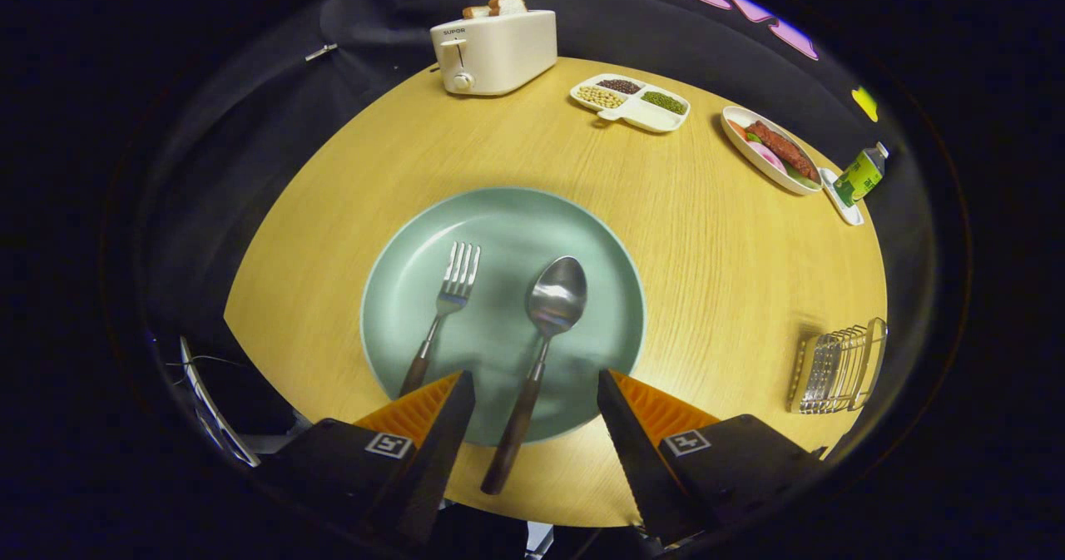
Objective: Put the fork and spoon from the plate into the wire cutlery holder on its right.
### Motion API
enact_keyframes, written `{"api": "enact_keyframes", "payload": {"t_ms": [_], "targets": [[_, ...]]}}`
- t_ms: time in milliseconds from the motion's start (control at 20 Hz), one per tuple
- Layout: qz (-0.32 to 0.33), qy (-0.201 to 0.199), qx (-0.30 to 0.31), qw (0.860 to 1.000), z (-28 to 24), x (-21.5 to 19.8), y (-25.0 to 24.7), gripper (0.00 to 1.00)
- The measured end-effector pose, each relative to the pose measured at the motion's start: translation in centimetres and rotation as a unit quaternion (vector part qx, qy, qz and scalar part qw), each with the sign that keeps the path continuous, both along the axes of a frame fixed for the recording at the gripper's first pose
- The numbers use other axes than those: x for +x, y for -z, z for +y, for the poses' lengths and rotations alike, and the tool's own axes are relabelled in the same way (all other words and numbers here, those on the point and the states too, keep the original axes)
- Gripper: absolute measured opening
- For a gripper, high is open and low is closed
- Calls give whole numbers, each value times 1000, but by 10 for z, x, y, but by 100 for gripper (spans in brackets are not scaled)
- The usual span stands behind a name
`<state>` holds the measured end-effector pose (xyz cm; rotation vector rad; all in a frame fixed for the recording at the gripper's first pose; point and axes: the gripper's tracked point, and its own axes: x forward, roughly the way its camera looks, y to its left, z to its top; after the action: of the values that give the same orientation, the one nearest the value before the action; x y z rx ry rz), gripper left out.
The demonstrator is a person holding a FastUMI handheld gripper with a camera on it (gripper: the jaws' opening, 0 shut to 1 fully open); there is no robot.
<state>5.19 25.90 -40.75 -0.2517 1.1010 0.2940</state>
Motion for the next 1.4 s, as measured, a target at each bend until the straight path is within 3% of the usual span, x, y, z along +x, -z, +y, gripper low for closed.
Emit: {"api": "enact_keyframes", "payload": {"t_ms": [50,250,300,350,400,450,600,800,1050,1400], "targets": [[13,0,-1,1000,2,-4,5,85],[42,7,-15,999,2,-7,21,73],[54,19,-15,998,1,-10,26,64],[62,31,-11,998,1,-10,29,36],[66,43,-3,997,2,-7,31,28],[68,47,2,997,2,-5,27,30],[74,47,13,996,-1,0,26,13],[85,29,40,995,2,0,27,6],[82,55,89,991,-3,5,8,6],[66,71,147,984,-32,7,-71,6]]}}
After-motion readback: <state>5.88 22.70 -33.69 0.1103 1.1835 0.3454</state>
